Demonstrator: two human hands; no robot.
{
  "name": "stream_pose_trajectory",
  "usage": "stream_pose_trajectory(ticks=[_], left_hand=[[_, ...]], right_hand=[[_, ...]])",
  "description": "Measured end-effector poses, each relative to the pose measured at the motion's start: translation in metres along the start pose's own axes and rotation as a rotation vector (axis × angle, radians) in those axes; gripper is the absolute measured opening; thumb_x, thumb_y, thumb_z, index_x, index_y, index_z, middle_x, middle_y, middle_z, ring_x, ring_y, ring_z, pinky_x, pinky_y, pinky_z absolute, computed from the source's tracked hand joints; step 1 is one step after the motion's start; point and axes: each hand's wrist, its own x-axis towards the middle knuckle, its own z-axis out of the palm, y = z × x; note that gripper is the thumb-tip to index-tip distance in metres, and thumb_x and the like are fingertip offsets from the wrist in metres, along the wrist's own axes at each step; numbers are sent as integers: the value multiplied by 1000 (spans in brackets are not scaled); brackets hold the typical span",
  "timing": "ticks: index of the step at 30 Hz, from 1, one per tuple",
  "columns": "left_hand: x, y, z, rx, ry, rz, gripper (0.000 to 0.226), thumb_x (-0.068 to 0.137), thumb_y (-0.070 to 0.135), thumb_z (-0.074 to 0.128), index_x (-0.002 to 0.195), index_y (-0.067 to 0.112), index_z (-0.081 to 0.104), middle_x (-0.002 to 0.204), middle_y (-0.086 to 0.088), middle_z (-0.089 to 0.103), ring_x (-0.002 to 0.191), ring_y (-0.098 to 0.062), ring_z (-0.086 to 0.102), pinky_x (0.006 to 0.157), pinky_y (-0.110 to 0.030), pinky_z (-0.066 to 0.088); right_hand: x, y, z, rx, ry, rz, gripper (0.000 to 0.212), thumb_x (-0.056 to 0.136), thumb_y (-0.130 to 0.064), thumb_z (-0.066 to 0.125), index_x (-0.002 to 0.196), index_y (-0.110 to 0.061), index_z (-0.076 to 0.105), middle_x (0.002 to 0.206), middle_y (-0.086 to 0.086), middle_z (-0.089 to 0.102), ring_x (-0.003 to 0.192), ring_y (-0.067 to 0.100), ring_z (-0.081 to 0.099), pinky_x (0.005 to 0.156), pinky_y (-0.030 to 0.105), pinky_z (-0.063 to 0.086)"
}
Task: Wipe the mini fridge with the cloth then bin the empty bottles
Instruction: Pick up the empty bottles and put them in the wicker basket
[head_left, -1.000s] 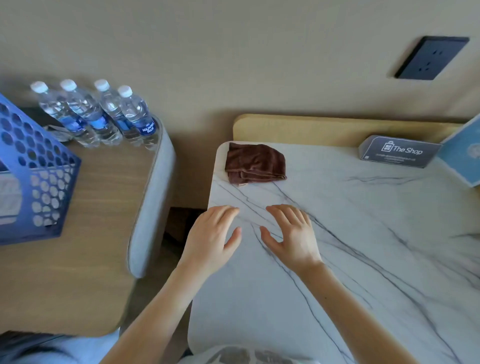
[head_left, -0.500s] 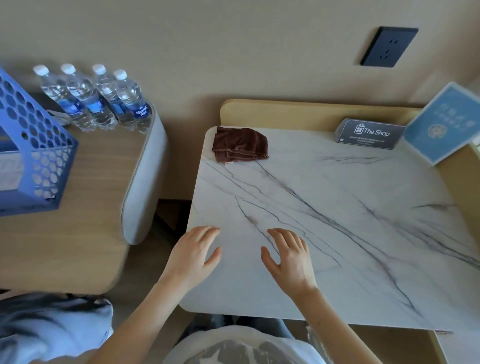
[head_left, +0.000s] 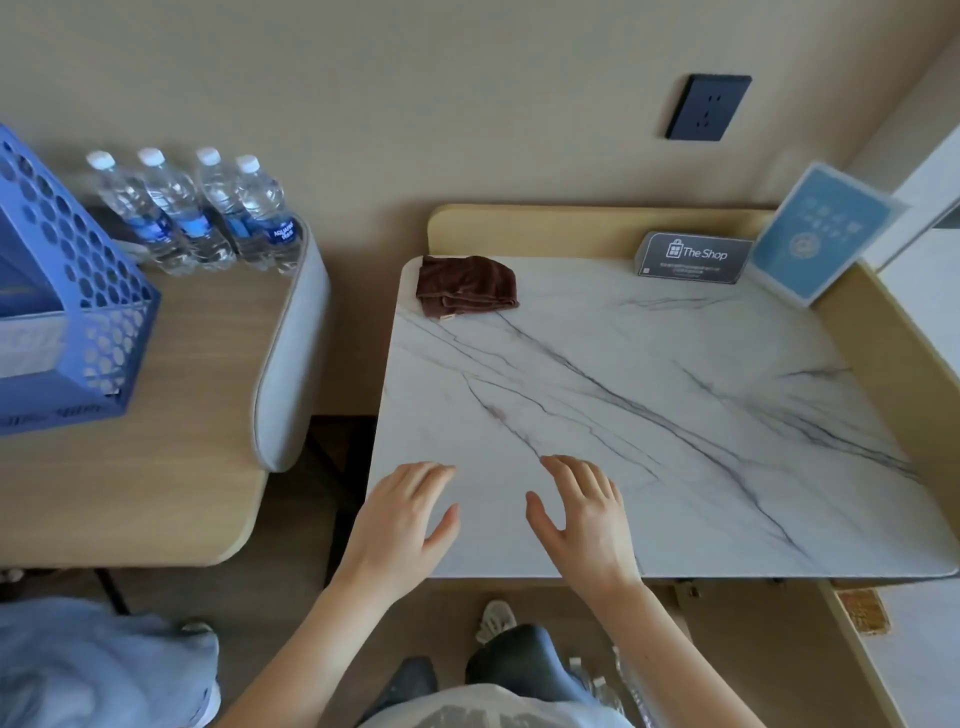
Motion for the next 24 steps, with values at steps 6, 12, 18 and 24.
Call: stream_pose_trajectory(ticks=[6, 12, 18, 24], left_hand=[[-67, -9, -14, -19, -52, 61, 46, 94, 40, 48, 125, 12, 66, 124, 0, 68, 115, -17, 64, 95, -31, 53], [-174, -24, -21, 5, -154, 112, 49, 95, 45, 42, 126, 13, 64, 123, 3, 67, 113, -15, 63, 92, -29, 53], [-213, -4, -34, -27, -163, 247, 49, 95, 43, 43, 125, 12, 64, 120, 1, 68, 111, -16, 63, 92, -27, 49], [-219, 51, -36, -54, -173, 399, 52, 95, 47, 41, 127, 13, 65, 125, -1, 68, 115, -16, 63, 95, -26, 48]], right_hand=[[-82, -35, 9, -3, 3, 90, 45, 89, -40, 54, 124, -13, 66, 122, 2, 67, 114, 27, 61, 95, 43, 49], [-201, -87, 26, 2, -9, 188, 40, 87, -37, 62, 121, -16, 66, 120, 0, 66, 110, 26, 60, 93, 41, 50], [-279, -110, -5, -36, 86, 293, 41, 91, -41, 54, 123, -17, 65, 121, 0, 66, 112, 24, 59, 96, 39, 46], [-339, -92, -53, -82, 284, 436, 36, 91, -30, 66, 123, -13, 66, 122, 3, 66, 115, 27, 59, 99, 44, 45]])
